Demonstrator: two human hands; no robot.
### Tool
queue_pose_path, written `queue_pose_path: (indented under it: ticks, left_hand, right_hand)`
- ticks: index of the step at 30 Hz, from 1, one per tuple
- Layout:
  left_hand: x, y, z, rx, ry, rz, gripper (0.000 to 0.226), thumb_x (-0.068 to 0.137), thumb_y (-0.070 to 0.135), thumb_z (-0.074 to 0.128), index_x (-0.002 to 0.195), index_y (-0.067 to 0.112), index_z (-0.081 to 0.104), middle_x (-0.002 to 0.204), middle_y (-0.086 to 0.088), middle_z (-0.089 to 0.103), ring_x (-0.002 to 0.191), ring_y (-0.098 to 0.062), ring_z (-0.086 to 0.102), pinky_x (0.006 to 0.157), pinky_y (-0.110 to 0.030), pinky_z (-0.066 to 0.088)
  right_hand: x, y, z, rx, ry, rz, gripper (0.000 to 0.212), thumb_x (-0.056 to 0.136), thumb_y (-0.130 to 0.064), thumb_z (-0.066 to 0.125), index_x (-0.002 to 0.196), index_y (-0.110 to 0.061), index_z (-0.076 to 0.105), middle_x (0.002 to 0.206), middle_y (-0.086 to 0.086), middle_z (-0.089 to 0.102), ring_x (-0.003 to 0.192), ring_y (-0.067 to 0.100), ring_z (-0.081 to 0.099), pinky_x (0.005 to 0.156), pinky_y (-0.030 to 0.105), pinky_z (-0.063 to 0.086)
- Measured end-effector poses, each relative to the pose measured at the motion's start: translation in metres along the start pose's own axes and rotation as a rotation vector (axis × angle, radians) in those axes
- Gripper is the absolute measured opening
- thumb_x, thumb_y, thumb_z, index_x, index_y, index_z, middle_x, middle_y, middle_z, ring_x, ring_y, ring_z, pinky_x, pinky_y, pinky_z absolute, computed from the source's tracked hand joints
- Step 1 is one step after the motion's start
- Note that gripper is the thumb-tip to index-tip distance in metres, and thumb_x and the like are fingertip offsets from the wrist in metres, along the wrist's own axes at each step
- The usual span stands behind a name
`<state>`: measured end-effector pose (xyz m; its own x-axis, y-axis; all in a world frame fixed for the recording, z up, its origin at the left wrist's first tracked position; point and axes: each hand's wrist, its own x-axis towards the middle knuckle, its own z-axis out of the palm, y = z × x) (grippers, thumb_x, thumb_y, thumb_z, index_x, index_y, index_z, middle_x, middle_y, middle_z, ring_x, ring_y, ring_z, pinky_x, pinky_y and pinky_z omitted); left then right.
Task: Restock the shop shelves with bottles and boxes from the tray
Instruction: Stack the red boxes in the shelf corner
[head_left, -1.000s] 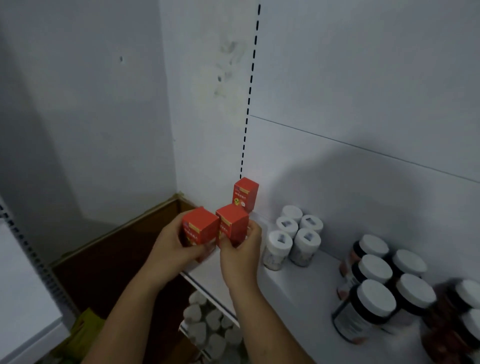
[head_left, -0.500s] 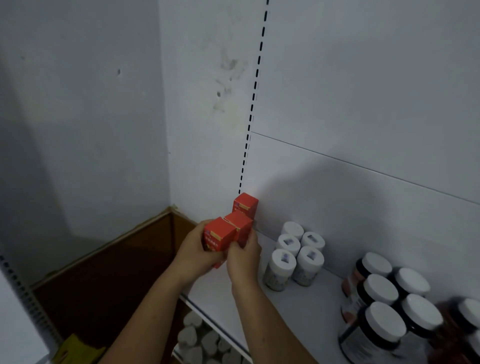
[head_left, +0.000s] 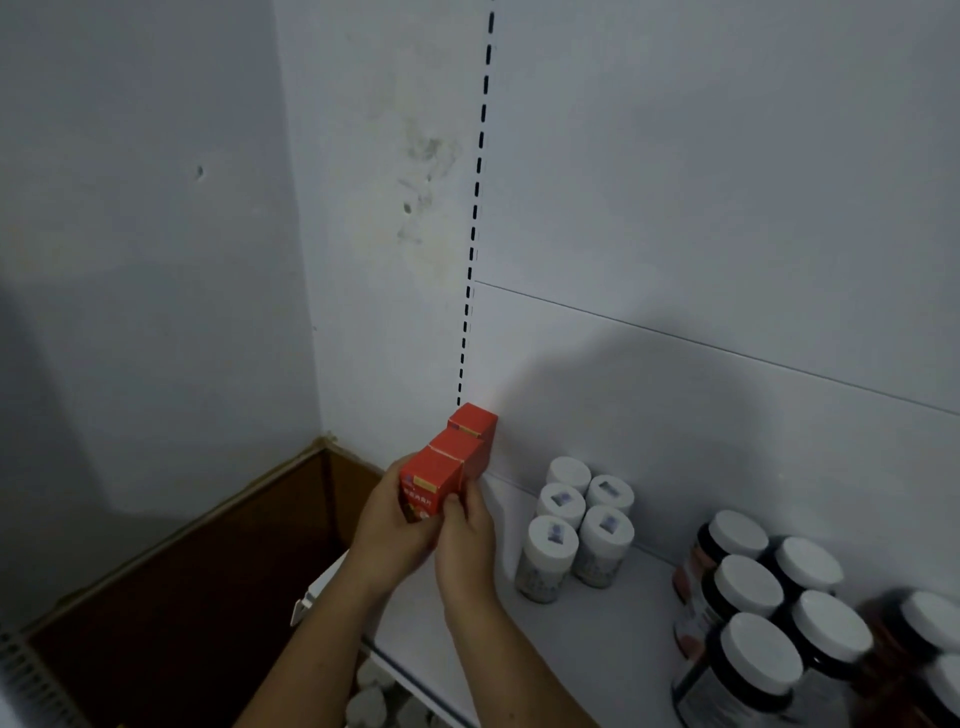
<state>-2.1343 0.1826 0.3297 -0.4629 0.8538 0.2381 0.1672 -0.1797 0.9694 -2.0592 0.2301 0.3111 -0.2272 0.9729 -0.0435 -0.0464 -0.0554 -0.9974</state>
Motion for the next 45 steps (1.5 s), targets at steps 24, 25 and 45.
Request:
queue_pose_path:
  ticks: [24, 25, 45]
  left_hand:
    - [0.010, -0.011, 0.000, -0.019, -0.015, 0.014, 0.062, 0.088, 0.006, 0.082, 0.143, 0.022, 0.057, 0.124, 0.006, 0.074, 0.116, -0.014, 0.071, 0.096, -0.033, 0.060]
    - [0.010, -0.011, 0.001, -0.021, -0.013, 0.015, 0.062, 0.088, 0.006, 0.082, 0.142, 0.022, 0.057, 0.124, 0.006, 0.074, 0.116, -0.014, 0.071, 0.096, -0.033, 0.060]
    - [0.015, -0.009, -0.001, 0.026, -0.033, -0.017, 0.060, 0.089, 0.010, 0.082, 0.142, 0.025, 0.057, 0.121, 0.011, 0.075, 0.114, -0.011, 0.072, 0.092, -0.029, 0.060]
  right_hand:
    - [-0.001, 0.010, -0.006, -0.143, -0.138, -0.011, 0.055, 0.111, -0.038, 0.040, 0.164, -0.036, 0.027, 0.156, -0.006, 0.050, 0.139, 0.012, 0.051, 0.119, 0.035, 0.040]
    - [-0.001, 0.009, -0.007, -0.142, -0.140, -0.014, 0.054, 0.111, -0.038, 0.040, 0.164, -0.036, 0.027, 0.156, -0.007, 0.050, 0.139, 0.011, 0.051, 0.119, 0.034, 0.040]
    - [-0.006, 0.005, -0.010, -0.227, -0.133, -0.023, 0.054, 0.112, -0.038, 0.038, 0.164, -0.033, 0.027, 0.158, -0.006, 0.048, 0.140, 0.012, 0.049, 0.112, 0.025, 0.037]
